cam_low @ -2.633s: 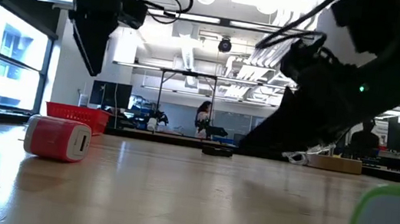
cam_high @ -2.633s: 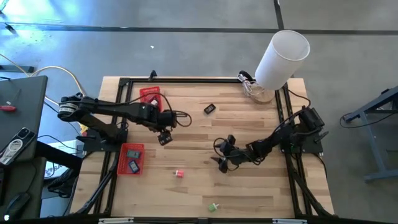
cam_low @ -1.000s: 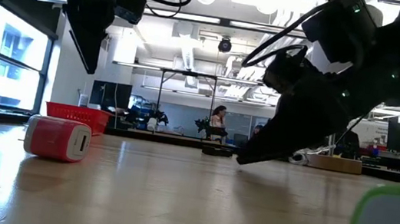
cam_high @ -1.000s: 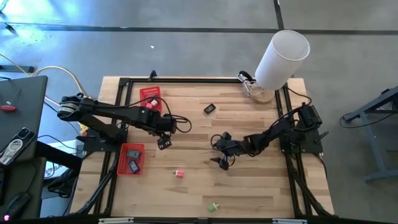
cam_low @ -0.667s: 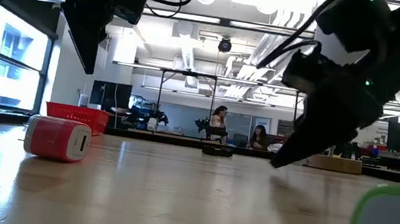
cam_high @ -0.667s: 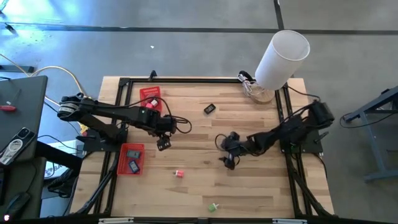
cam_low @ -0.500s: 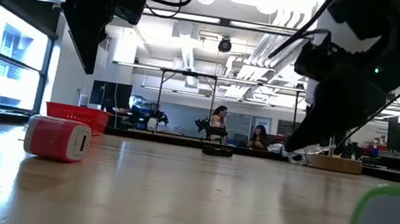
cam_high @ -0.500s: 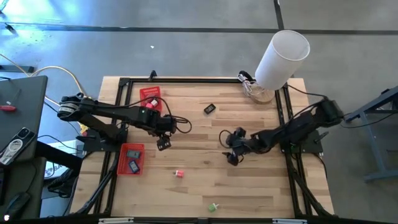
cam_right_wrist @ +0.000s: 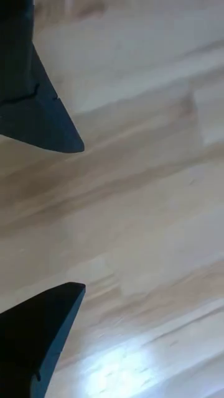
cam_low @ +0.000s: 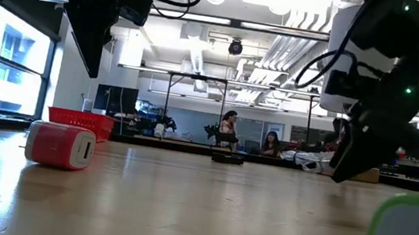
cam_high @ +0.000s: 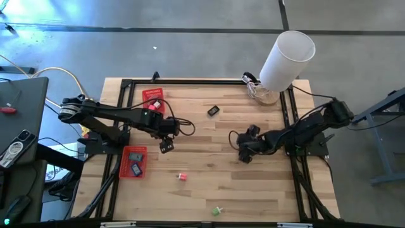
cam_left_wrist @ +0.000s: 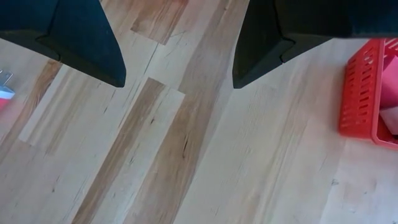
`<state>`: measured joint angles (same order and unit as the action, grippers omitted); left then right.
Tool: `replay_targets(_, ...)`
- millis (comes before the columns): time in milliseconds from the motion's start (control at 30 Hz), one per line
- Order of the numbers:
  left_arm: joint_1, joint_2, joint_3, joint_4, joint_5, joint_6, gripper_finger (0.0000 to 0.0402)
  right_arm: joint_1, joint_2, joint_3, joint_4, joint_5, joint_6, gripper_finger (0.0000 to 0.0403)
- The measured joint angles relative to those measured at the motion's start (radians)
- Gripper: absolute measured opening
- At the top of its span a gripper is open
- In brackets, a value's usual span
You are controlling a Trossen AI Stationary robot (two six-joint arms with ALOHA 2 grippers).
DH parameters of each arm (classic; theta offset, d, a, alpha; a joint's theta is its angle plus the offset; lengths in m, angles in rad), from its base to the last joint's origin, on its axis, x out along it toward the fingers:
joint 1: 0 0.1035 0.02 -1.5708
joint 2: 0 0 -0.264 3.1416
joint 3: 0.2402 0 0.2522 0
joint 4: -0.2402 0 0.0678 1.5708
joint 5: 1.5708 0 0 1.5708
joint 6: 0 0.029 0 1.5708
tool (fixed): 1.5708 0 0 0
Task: Pick & Place Office items
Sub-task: Put the black digital clock into the bottom red bin
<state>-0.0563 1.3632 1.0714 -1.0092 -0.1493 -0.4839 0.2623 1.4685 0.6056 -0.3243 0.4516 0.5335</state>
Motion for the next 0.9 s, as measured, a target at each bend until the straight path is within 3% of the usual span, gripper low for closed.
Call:
replay_targets(433, 0.000, 0.000, 0.000, 0.000, -0.003, -0.002, 0.0287, 0.000, -0.044, 0.000, -0.119, 0.024, 0.001, 0.0346)
replay_targets(733, 0.000, 0.000, 0.000, 0.001, -0.002, -0.002, 0.0287, 0.042, -0.239, -0.115, -0.147, 0.017, 0.084, 0.0346)
replay_targets(900, -0.001, 0.000, 0.000, 0.002, -0.002, -0.002, 0.0287, 0.077, -0.350, -0.236, -0.020, 0.023, 0.148, 0.0346)
